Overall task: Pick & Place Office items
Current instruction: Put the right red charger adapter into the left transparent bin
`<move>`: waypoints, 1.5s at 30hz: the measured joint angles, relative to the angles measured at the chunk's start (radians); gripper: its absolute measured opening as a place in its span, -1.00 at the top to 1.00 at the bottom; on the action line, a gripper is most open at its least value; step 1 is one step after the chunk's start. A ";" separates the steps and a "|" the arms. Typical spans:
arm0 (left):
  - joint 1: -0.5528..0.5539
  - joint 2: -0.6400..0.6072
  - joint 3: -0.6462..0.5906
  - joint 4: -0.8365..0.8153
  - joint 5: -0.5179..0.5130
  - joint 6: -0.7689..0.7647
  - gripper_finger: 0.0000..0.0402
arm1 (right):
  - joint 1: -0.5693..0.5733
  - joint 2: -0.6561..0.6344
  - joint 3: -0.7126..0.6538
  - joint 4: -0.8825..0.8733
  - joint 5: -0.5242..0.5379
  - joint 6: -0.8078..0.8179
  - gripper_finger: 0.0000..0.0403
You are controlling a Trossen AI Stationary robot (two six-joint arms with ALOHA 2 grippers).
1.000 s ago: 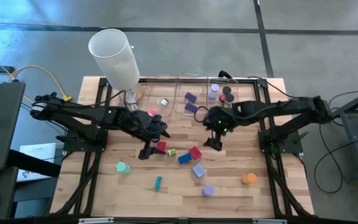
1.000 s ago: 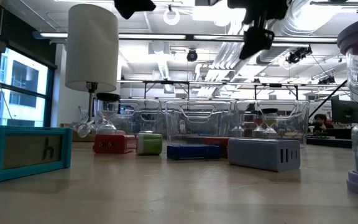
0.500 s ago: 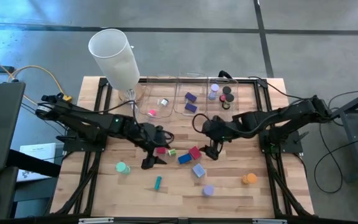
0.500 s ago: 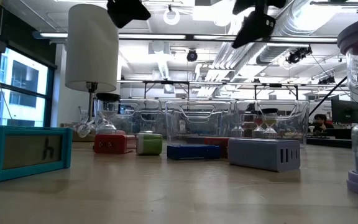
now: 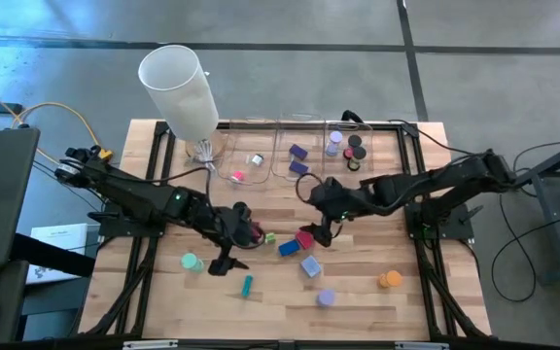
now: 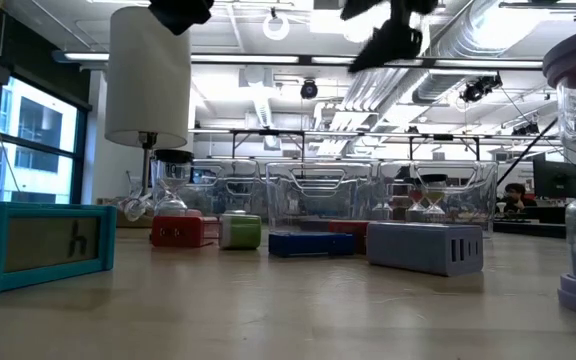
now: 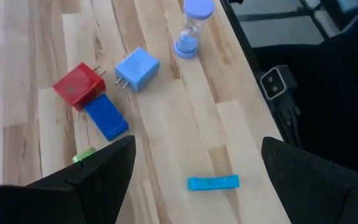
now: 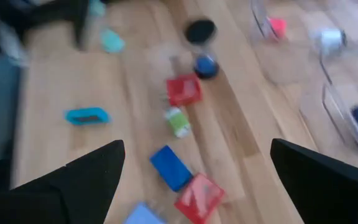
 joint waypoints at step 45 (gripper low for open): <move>-0.034 0.000 -0.001 -0.178 0.010 0.173 -0.69 | 0.067 0.407 0.000 -0.049 0.126 0.442 -0.95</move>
